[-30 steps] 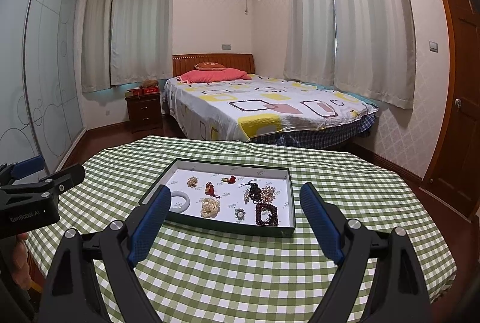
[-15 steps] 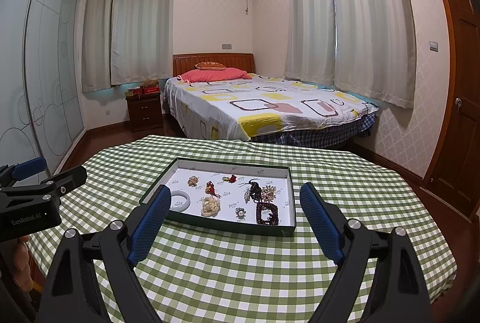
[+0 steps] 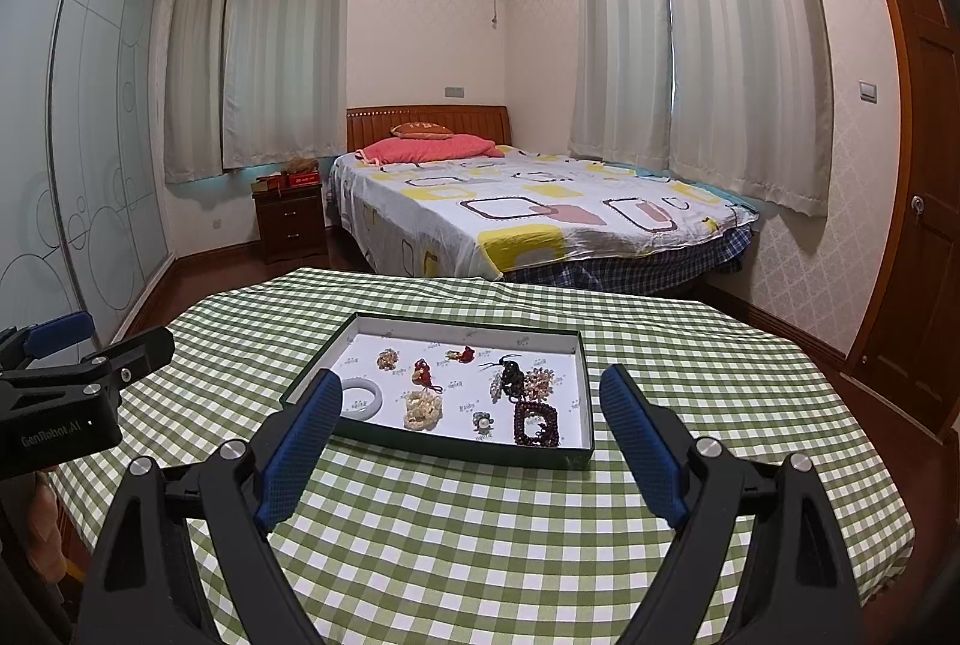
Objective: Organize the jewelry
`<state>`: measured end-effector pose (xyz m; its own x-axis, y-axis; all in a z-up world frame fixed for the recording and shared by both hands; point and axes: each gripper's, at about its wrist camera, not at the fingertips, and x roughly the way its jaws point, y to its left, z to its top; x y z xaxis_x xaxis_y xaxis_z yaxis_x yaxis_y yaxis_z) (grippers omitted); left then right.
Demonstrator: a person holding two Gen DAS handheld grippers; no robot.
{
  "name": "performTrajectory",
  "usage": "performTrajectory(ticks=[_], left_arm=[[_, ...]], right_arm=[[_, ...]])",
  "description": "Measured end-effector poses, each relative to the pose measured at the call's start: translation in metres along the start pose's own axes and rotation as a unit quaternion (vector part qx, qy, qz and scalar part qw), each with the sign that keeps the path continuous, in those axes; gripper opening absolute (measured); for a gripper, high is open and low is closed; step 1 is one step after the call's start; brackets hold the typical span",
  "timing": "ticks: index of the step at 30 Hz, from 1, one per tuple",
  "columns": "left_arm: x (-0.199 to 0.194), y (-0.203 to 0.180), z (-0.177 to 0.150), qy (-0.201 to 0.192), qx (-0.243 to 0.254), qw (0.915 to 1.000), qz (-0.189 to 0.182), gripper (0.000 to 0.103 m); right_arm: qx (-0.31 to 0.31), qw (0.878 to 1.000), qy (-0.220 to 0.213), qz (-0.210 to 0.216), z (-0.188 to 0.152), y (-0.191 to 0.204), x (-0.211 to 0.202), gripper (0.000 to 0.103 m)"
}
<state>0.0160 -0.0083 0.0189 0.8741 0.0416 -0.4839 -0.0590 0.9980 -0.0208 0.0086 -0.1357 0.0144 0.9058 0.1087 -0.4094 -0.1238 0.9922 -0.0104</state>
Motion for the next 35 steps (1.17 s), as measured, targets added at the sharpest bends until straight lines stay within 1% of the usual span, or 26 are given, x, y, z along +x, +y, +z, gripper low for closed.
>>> performTrajectory(ticks=[14,20,24,27,31,35], left_arm=[[0.004,-0.004,-0.002,0.002,0.014,0.9999,0.002,0.098],[0.019,0.002,-0.007,0.021,-0.003,0.9997,-0.010,0.099],[0.029,0.004,-0.012,0.029,0.005,0.9995,0.008,0.099],[0.037,0.009,-0.012,0.034,-0.001,0.9994,0.007,0.099],[0.051,0.015,-0.013,0.052,-0.008,0.9986,0.008,0.099],[0.071,0.020,-0.017,0.065,-0.004,0.9977,0.019,0.099]], right_arm=[[0.003,1.000,0.008,0.001,-0.006,0.001,0.002,0.085],[0.007,1.000,0.020,0.004,-0.010,-0.001,0.009,0.085],[0.010,1.000,0.028,0.006,-0.013,-0.002,0.015,0.085],[0.013,0.999,0.033,0.006,-0.013,-0.005,0.021,0.085],[0.020,0.999,0.043,0.004,-0.016,-0.010,0.031,0.085],[0.027,0.998,0.055,0.000,-0.020,-0.020,0.046,0.085]])
